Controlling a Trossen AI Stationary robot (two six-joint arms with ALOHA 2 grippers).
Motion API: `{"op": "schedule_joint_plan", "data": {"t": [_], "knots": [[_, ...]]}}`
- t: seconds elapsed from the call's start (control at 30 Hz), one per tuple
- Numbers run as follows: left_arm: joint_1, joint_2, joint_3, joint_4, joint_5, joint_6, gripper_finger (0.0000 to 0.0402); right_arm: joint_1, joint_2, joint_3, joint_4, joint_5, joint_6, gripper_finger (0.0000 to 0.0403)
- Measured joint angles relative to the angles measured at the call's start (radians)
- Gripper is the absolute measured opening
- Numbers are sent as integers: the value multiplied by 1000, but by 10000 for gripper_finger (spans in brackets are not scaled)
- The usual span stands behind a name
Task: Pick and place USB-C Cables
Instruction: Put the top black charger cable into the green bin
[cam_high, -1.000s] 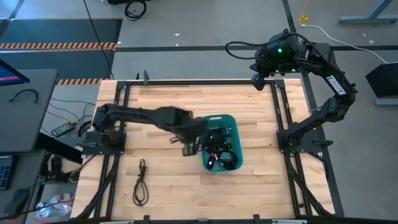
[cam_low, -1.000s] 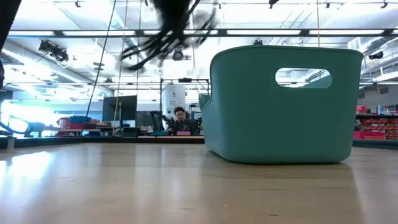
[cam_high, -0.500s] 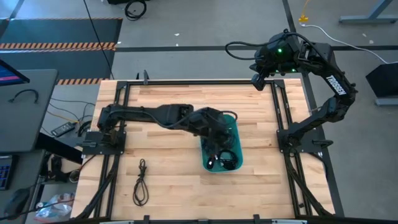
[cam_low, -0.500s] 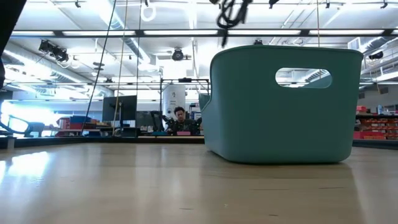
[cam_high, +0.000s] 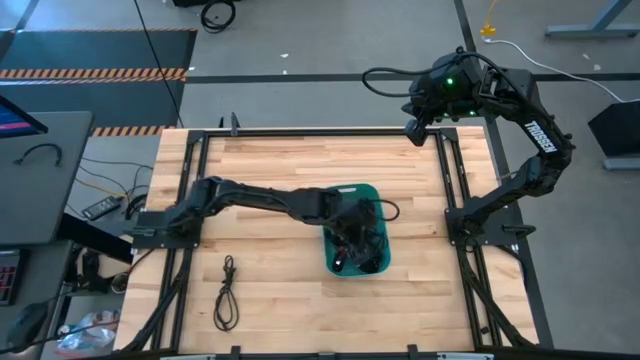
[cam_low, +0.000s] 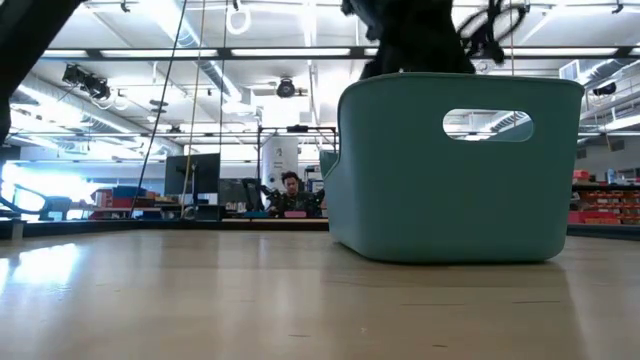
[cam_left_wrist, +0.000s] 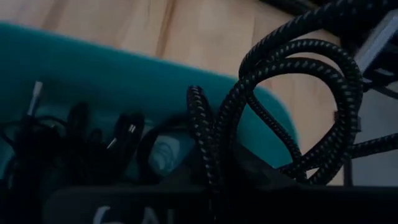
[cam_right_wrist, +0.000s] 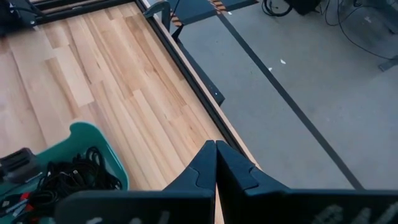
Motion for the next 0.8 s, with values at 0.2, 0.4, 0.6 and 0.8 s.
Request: {"op": "schedule_joint_plan", "data": {"t": [0.2,0.4,0.6,0.8], "knots": [[-2,49,0,-11,0,-27,28,0,0,0,-6,0,-11,7],[-1,81,0,-26,0,-43,28,0,0,0,-6,0,-15,7],[2,112,3,-37,3,-42,28,0,0,0,-5,0,-15,7],[4,163,1,-34,35,-37,28,0,0,0,-6,0,-15,7]]}}
